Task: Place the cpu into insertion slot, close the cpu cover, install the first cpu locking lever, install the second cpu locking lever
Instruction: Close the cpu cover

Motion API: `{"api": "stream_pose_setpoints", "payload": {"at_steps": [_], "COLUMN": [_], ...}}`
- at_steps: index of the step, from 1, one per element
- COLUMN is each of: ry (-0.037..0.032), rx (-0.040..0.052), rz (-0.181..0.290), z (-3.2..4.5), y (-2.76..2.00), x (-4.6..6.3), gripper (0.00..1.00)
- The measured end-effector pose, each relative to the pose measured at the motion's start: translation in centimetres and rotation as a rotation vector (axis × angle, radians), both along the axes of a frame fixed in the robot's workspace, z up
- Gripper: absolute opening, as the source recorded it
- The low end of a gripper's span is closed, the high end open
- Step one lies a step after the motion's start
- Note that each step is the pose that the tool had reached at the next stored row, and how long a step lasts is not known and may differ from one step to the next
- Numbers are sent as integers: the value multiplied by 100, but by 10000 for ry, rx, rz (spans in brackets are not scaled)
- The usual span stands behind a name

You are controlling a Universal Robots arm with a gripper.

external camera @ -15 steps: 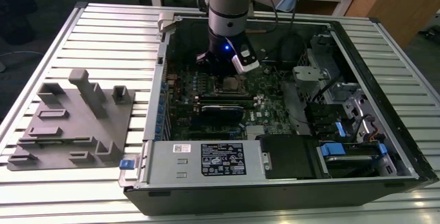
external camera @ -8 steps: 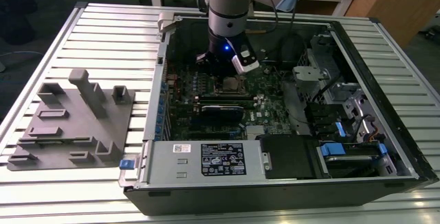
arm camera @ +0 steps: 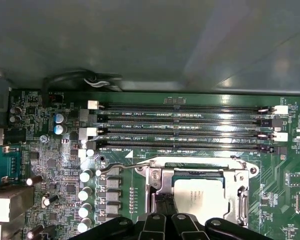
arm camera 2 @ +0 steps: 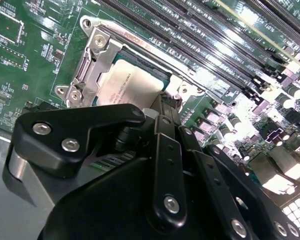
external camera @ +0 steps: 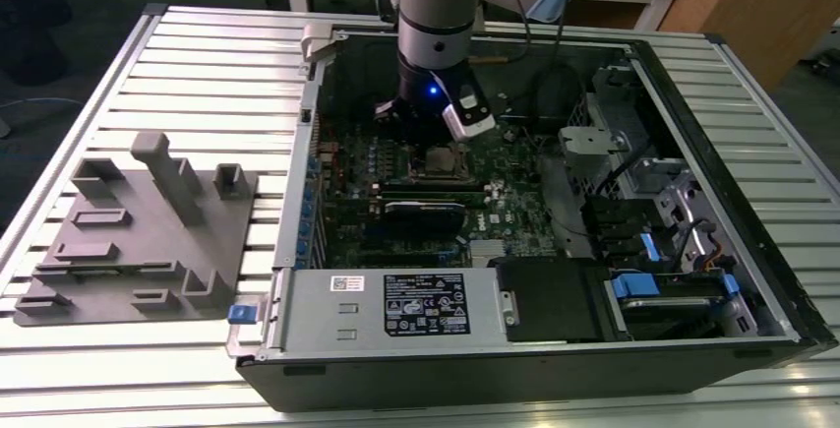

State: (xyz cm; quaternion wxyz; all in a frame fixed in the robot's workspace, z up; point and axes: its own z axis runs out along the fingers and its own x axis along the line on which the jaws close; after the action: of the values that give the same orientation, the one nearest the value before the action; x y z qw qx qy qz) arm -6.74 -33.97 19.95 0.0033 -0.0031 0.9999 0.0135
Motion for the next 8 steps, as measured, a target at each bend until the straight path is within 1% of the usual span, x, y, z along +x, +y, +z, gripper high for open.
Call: {"api": "stream_pose_setpoints", "payload": {"at_steps": [2, 5, 8], "ry": [12, 13, 13], "rx": [-19, -20, -19], "rz": [0, 0, 0], "z": [29, 65, 120], "y": [-4, -4, -4], "x": [-3, -2, -2], "gripper": [11, 11, 11]}}
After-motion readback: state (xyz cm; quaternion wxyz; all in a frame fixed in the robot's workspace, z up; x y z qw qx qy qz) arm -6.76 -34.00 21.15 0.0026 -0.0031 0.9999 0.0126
